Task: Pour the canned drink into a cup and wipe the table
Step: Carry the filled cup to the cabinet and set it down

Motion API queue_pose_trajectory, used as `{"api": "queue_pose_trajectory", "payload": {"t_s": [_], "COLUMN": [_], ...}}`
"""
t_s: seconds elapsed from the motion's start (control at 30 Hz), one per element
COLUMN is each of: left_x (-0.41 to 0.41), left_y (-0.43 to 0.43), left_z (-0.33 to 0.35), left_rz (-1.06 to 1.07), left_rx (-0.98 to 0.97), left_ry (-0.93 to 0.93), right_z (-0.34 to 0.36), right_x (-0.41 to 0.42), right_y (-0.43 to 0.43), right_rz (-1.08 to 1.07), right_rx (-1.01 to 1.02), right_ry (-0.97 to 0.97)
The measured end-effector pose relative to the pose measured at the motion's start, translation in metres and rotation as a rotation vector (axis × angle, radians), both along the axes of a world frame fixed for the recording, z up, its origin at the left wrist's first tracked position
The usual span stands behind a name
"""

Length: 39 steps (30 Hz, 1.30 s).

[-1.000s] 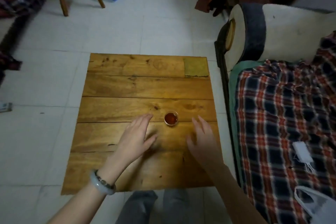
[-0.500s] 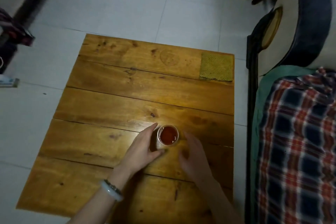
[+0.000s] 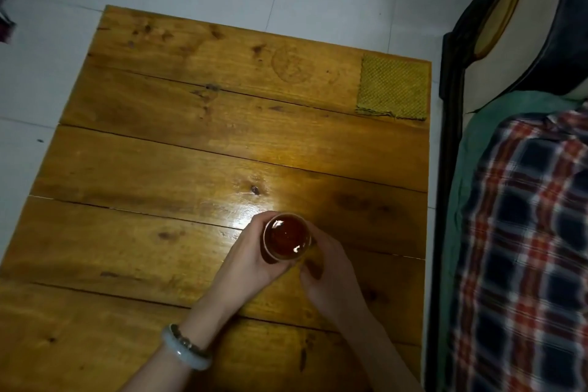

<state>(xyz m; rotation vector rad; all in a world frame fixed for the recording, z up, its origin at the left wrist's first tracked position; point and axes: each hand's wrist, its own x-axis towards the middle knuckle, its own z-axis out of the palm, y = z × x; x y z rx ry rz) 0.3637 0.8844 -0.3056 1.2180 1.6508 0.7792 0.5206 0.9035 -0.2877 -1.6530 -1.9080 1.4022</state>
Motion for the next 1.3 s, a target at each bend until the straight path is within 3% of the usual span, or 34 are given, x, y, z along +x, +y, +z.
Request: {"api": "queue_pose_trajectory", "payload": {"t_s": [0.3, 0.73, 1.3], "left_x": [-0.015, -0.062, -0.193], "left_y": [-0.008, -0.062, -0.264], "left_z": [0.049, 0.224, 0.356], "left_rz": [0.048, 0.107, 0.648], "left_rx": [0.011, 0.173, 0.21], "left_ry": [-0.048, 0.019, 0.128], "right_z": [0.042, 0.217, 0.347], "right_x": [-0.012, -0.042, -0.223], "right_y": [-0.004, -0.031, -0.137], "right_rz": [0.036, 0.32, 0.993], "right_rx": [0.074, 0.126, 0.161], "right_ry": [0.073, 0.131, 0.273]}}
